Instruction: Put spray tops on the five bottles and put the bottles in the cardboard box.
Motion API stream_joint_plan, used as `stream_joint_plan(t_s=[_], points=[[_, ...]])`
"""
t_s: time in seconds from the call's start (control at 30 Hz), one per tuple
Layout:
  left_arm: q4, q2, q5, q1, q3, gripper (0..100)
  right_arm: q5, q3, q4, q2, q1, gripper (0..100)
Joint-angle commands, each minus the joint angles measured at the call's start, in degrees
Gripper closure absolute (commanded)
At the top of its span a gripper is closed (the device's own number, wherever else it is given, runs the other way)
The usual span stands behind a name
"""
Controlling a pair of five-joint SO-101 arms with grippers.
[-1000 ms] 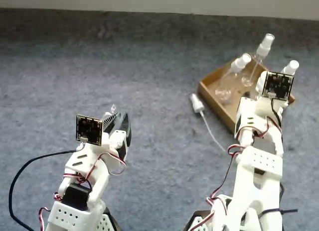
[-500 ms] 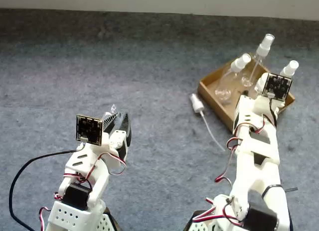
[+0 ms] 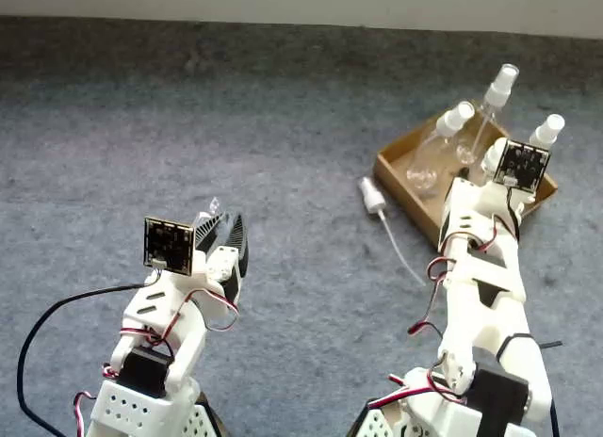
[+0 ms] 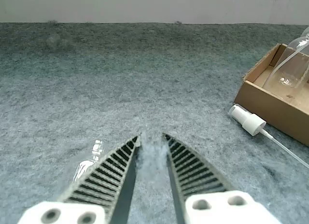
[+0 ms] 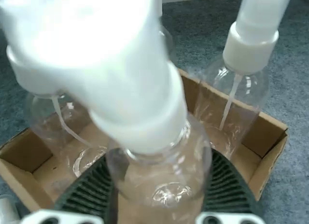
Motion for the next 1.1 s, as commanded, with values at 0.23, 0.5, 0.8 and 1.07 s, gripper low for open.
stream_joint_plan(t_s=[0.23,0.5,0.8,1.07], points=[[0.1,-0.3,0.3,-0.4,0.9,96,-4.3,-8.4,-1.7,3.8,0.4,88.9],[0.1,-0.3,0.3,-0.3,0.9,96,-4.5,-9.5,-1.8,4.4,0.2,88.9],[0.1,-0.3,0.3,-0.3,0.9,96,-4.5,-11.6,-1.8,4.4,-0.3,88.9],[0.1,-0.3,0.3,-0.3,0.9,96,-4.5,-14.5,-1.8,9.0,-0.3,88.9]])
